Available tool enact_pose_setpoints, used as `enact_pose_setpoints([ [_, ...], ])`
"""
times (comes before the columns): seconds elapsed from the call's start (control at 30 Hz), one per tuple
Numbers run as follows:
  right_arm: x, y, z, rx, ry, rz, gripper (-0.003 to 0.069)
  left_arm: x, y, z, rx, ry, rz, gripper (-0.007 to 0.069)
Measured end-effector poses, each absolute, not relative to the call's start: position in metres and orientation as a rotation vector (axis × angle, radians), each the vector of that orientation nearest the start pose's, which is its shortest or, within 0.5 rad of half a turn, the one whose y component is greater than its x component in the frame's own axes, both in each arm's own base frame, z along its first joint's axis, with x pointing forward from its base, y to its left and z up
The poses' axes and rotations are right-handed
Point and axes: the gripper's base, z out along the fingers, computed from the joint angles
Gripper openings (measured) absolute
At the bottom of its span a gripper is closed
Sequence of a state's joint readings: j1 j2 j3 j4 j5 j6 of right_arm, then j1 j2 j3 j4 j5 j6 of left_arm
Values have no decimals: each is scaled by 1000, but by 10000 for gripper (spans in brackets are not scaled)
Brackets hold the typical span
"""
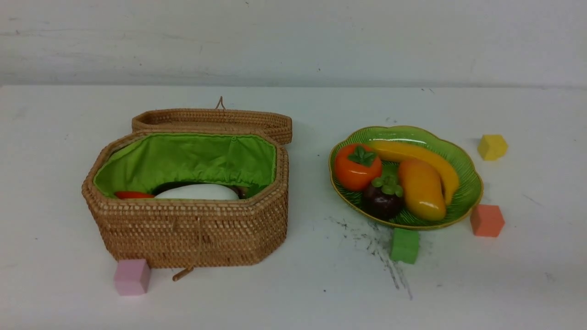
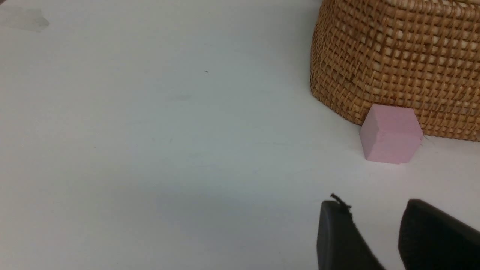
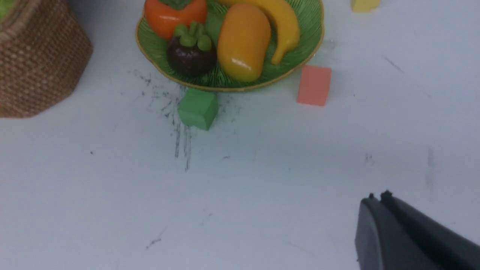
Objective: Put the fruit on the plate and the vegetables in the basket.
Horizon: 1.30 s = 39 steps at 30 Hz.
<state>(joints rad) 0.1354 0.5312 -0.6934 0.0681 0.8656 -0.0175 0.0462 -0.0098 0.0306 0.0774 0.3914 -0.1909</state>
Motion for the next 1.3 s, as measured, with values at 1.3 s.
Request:
enact_pose_setpoints([
  [1.3,52,3,174,-39,1874,39,21,52,5,168,-177,1887,-23,238],
])
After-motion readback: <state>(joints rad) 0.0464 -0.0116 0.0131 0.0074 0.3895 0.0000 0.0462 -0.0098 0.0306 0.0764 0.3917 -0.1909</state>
